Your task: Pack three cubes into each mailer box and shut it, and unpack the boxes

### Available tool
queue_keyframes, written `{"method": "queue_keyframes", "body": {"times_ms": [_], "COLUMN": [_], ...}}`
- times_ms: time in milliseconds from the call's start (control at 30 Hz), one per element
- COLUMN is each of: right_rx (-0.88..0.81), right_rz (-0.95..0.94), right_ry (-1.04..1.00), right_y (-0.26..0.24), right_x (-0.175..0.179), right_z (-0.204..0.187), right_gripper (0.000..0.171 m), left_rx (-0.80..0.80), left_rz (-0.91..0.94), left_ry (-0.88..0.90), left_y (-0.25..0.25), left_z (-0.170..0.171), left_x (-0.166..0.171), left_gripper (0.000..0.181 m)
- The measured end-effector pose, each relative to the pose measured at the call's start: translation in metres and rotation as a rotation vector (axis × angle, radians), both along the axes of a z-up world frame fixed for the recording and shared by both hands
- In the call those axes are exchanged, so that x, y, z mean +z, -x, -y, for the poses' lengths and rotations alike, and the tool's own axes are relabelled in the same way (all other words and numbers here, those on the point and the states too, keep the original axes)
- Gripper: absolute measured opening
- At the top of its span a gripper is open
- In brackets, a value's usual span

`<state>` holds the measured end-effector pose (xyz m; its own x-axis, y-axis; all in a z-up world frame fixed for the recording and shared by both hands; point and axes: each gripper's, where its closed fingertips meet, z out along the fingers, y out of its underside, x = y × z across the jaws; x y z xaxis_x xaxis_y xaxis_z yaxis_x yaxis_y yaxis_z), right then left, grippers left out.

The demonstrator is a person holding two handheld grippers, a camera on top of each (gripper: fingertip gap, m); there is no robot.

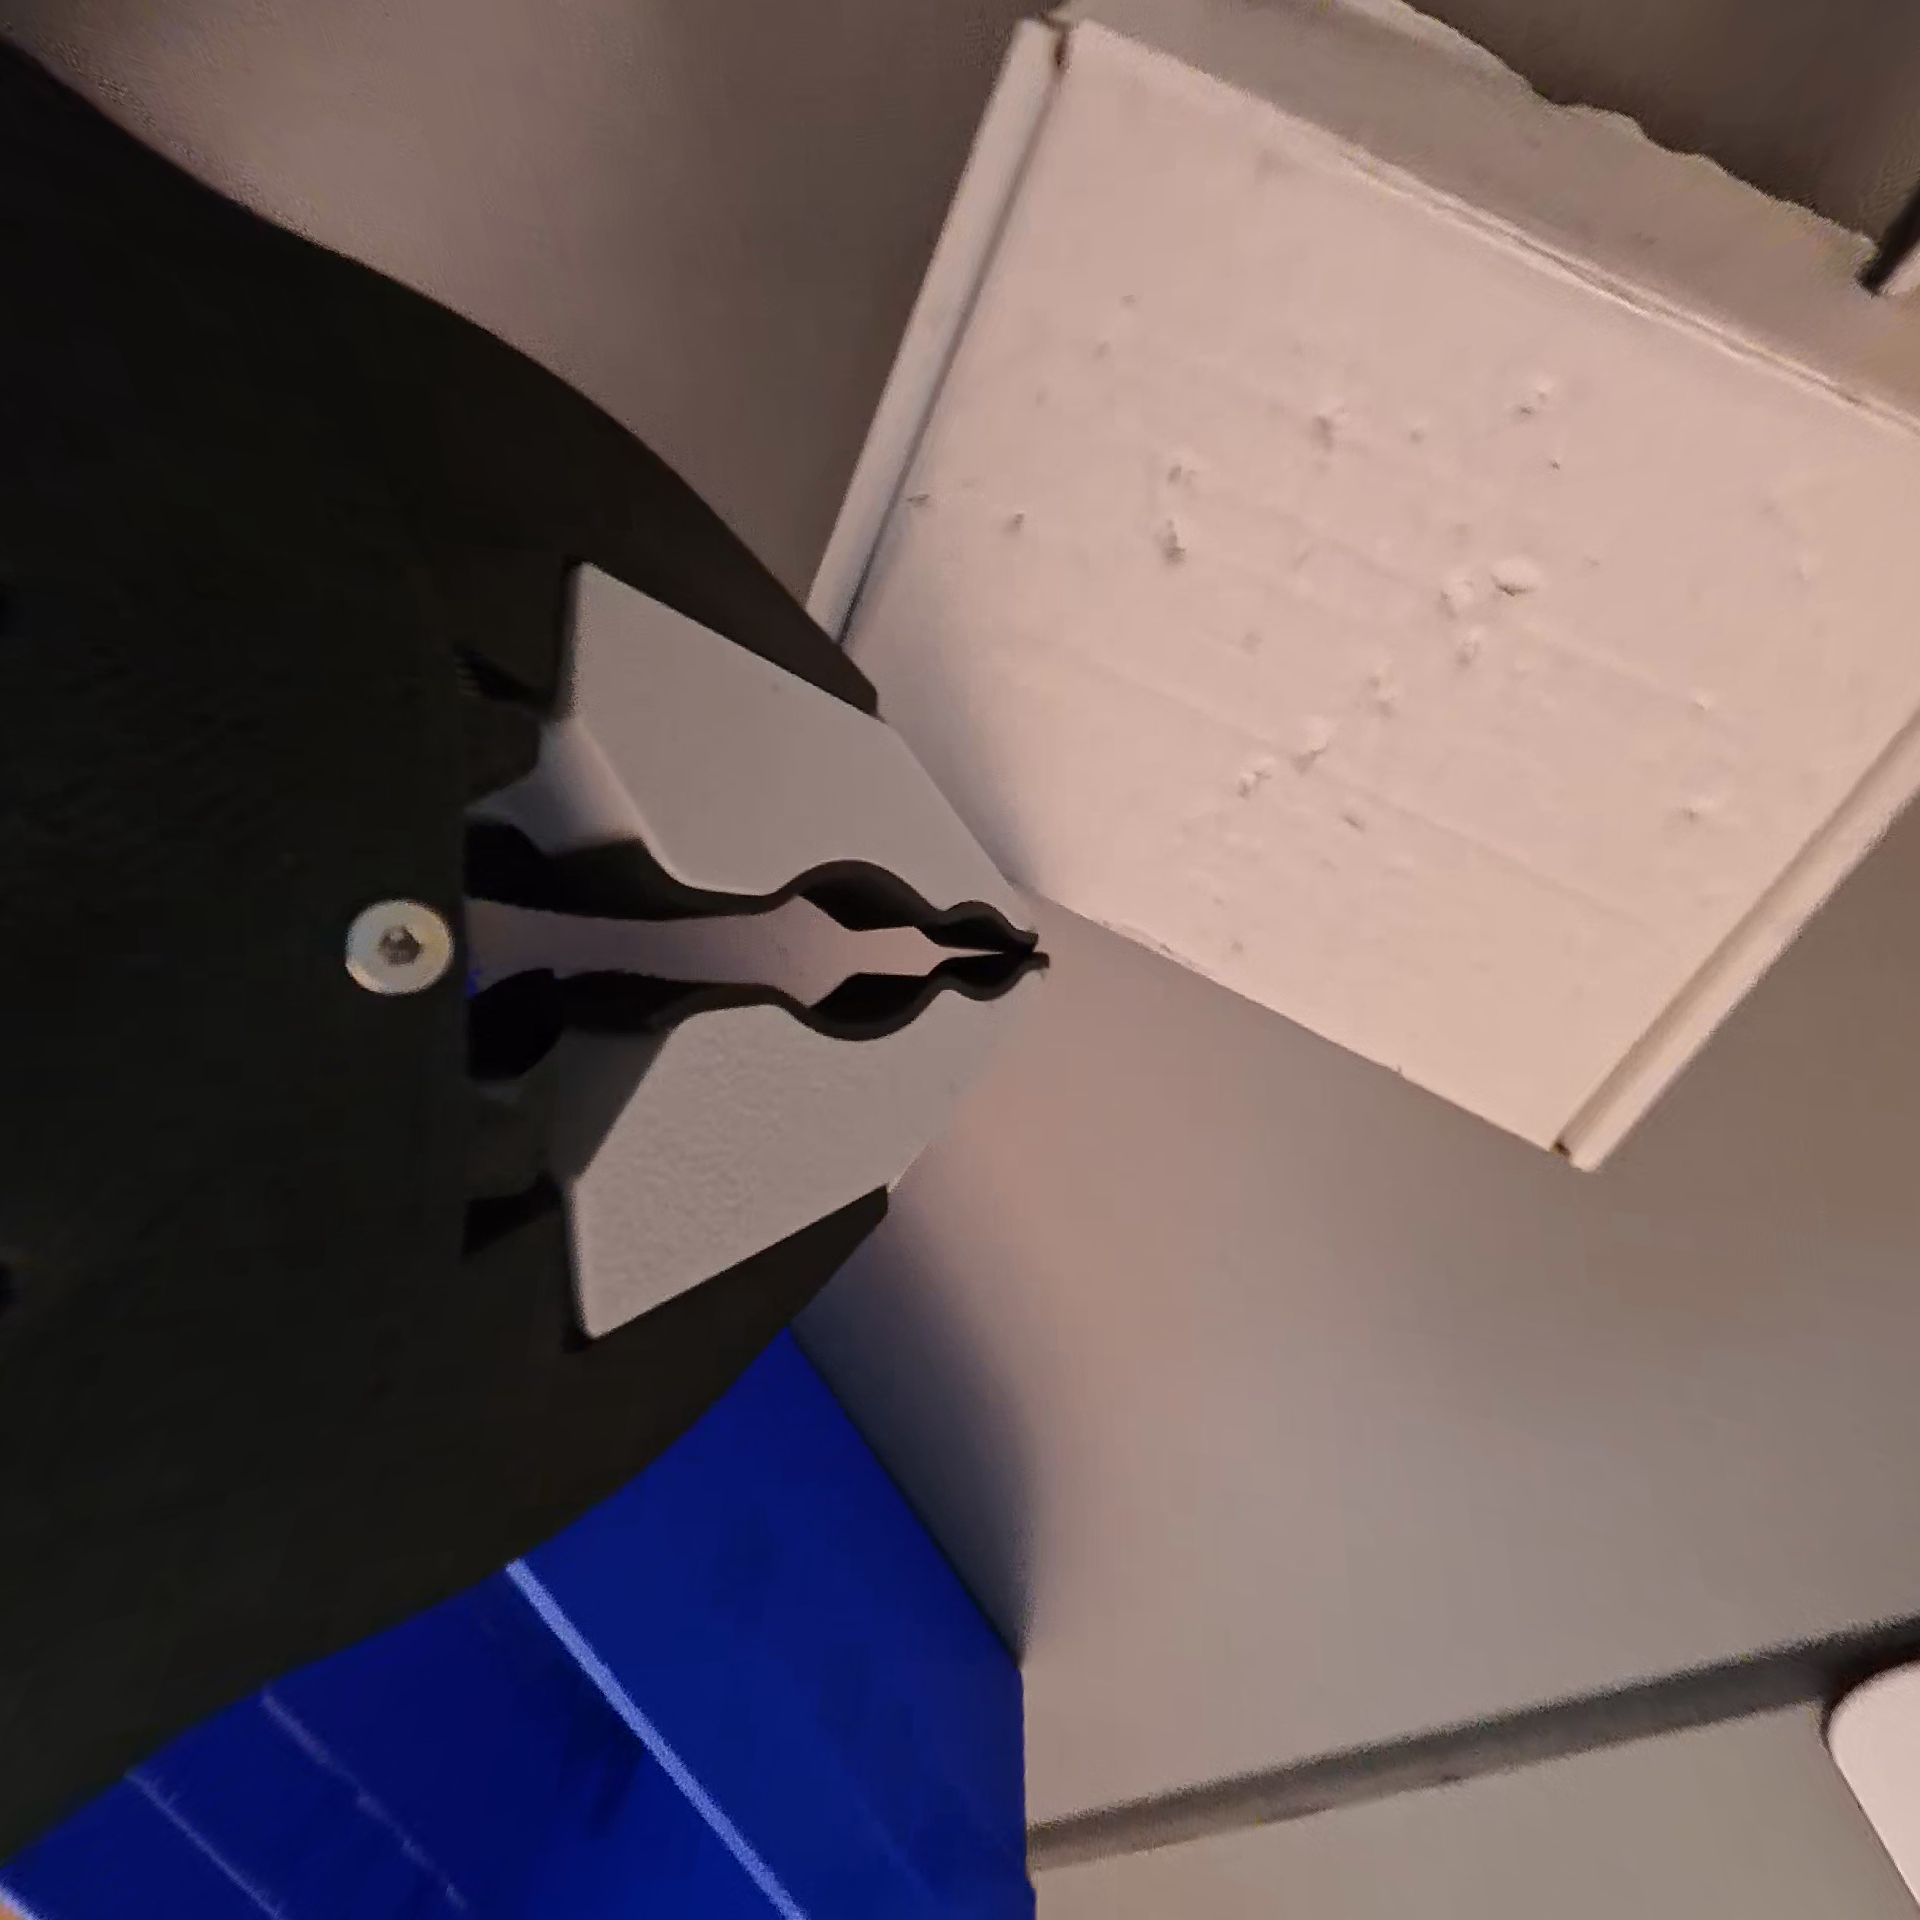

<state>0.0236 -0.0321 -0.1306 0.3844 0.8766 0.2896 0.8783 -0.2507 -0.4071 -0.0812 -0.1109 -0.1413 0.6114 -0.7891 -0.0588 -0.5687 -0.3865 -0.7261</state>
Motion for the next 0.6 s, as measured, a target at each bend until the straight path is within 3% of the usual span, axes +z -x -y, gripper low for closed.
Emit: {"method": "queue_keyframes", "body": {"times_ms": [167, 300, 533, 600], "right_rx": [0.197, 0.27, 0.45, 0.456], "right_rz": [0.039, -0.027, -0.043, -0.038], "right_ry": [0.162, 0.182, 0.255, 0.258], "right_y": [-0.014, -0.005, 0.002, 0.001], "right_x": [-0.019, -0.021, -0.024, -0.025], "right_z": [0.045, 0.053, 0.086, 0.088], "right_gripper": [0.0, 0.022, 0.024, 0.038], "left_rx": [-0.084, -0.151, -0.245, -0.262], "left_rz": [-0.027, -0.055, -0.08, -0.089], "left_ry": [0.041, 0.025, 0.068, 0.078], "left_y": [0.004, 0.008, 0.014, 0.015], "left_z": [0.013, 0.019, 0.036, 0.041], "left_x": [-0.002, -0.002, -0.005, -0.005], "left_gripper": [0.114, 0.123, 0.128, 0.125]}}
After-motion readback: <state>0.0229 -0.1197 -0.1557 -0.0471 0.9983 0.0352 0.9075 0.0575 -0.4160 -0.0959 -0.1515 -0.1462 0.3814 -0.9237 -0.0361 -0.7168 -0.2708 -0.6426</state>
